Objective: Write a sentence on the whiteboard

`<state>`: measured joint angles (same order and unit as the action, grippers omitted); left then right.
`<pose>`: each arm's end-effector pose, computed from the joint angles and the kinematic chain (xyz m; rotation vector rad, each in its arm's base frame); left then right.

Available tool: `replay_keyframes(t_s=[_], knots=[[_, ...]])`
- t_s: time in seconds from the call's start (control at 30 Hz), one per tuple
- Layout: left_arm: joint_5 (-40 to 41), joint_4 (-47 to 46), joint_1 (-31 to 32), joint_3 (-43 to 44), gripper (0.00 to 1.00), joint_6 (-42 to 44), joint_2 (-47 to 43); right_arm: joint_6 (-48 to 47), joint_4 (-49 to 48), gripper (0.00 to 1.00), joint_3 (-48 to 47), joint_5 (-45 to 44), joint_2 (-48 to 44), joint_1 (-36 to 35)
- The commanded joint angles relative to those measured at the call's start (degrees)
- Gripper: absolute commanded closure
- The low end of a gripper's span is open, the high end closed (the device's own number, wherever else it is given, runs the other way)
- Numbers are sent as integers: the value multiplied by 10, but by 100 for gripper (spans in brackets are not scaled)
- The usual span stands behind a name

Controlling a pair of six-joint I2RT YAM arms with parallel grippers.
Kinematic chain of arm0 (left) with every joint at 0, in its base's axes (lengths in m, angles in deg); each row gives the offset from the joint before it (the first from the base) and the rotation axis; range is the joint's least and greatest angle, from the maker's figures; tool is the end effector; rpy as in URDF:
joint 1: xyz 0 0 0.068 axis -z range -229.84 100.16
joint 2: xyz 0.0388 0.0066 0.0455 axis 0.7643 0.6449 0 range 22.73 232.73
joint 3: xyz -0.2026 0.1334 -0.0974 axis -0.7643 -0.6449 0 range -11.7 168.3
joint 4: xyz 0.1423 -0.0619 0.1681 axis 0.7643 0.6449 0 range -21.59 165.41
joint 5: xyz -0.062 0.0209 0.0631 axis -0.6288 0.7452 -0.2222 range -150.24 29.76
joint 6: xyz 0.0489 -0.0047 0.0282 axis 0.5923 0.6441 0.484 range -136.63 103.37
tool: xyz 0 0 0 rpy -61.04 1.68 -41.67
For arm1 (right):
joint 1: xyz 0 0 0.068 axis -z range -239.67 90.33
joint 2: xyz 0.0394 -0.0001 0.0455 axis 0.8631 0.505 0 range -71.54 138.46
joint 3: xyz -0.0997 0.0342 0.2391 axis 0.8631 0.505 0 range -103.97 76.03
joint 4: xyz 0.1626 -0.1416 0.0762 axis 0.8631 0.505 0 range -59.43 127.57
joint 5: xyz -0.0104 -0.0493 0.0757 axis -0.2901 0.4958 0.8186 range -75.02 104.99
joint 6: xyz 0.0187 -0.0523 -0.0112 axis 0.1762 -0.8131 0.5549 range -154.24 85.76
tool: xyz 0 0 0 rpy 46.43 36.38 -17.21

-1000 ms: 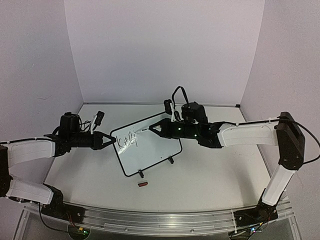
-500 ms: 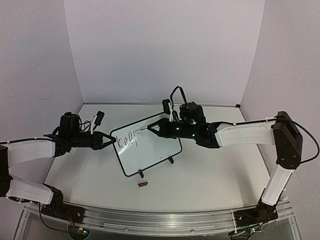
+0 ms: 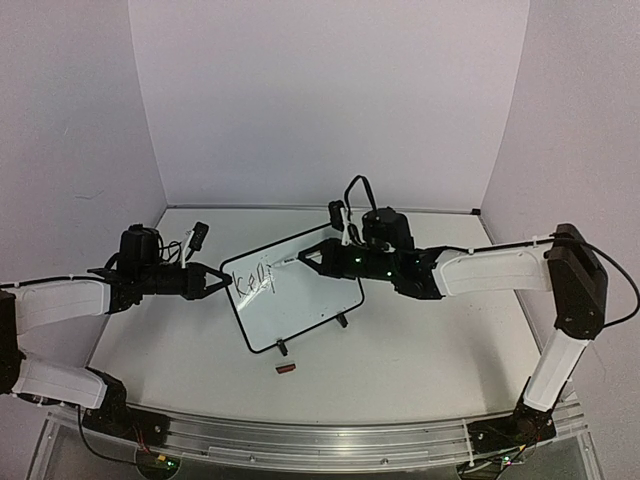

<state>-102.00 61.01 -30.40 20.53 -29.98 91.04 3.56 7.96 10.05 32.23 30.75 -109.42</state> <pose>0.2010 -0.0989 0.2232 0.5751 2.0339 -1.0994 0.2408 0.3028 0.2575 -0.4463 1.9691 1.3091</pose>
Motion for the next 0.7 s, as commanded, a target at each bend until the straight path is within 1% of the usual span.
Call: replay_keyframes(t_s=[0.0,0.2,0.4,0.67], knots=[[43,15,-4,15,100,29,-4,0,-5,100,19,-31,-32,7],[43,16,-4,16,100,28,-5,1,-2,100,24,-26,-33,7],[42,16,-5,16,100,28,-5,2,0,100,10,8,-14,7],[43,15,-4,17,100,28,-5,8,0,100,3,29,5,4]])
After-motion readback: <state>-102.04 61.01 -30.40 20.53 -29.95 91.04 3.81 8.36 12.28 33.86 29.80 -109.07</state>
